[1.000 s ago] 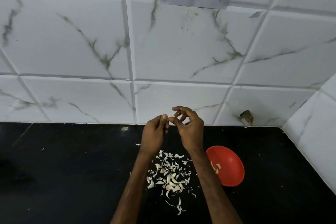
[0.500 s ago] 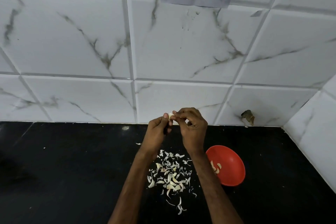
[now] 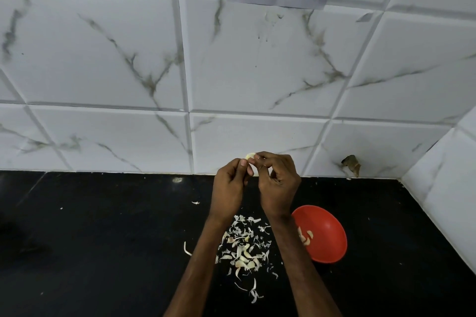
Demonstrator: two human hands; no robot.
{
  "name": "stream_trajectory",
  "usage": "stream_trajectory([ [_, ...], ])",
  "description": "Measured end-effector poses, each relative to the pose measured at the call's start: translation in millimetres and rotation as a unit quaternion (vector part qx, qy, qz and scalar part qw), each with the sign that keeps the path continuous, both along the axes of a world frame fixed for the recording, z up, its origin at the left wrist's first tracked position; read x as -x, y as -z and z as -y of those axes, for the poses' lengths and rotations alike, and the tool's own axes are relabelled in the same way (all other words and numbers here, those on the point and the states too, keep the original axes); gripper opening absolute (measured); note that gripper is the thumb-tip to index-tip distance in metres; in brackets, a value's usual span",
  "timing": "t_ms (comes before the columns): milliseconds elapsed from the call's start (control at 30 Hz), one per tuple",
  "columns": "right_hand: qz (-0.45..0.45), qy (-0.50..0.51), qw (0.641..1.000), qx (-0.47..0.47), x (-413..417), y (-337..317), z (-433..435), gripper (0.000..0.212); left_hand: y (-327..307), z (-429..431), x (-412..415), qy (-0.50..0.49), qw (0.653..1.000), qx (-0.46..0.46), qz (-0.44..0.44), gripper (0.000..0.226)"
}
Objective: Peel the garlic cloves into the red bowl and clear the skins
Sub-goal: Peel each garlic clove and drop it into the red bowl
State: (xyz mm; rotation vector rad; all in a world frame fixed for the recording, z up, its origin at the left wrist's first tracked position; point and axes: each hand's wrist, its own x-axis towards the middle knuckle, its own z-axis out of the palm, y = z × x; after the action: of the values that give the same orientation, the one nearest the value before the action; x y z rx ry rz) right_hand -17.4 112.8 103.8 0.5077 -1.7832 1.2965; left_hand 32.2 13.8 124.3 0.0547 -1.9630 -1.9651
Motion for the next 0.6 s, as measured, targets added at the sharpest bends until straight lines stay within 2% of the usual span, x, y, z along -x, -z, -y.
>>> stream_trajectory([
  [133, 0.058, -0.069, 0.995, 0.031, -4.8, -3.2, 0.7, 0.006, 3.3, -6.0, 2.2, -0.03, 0.999, -0.044, -0.01, 0.037],
  [233, 0.14, -0.12, 0.982, 0.049, -6.7, -7.6, -2.1, 0.006, 5.3, -6.5, 3.3, -0.035, 0.997, -0.074, -0.003, 0.038],
  [300, 0.172, -0.157, 0.972, 0.035, -4.7, -7.4, -8.4, 0.003, 5.6, -5.3, 3.4, -0.043, 0.996, -0.083, -0.001, 0.038],
  [433, 0.228, -0.182, 0.956, -0.022, -4.7, -5.9, -23.9, 0.02, 6.2, -2.2, 3.3, -0.053, 0.997, -0.054, -0.004, 0.039],
  [600, 0.283, -0.191, 0.94, 0.016, -2.6, -21.7, -19.0, 0.021, 7.0, 0.7, 2.0, -0.034, 0.999, 0.029, 0.009, 0.038],
])
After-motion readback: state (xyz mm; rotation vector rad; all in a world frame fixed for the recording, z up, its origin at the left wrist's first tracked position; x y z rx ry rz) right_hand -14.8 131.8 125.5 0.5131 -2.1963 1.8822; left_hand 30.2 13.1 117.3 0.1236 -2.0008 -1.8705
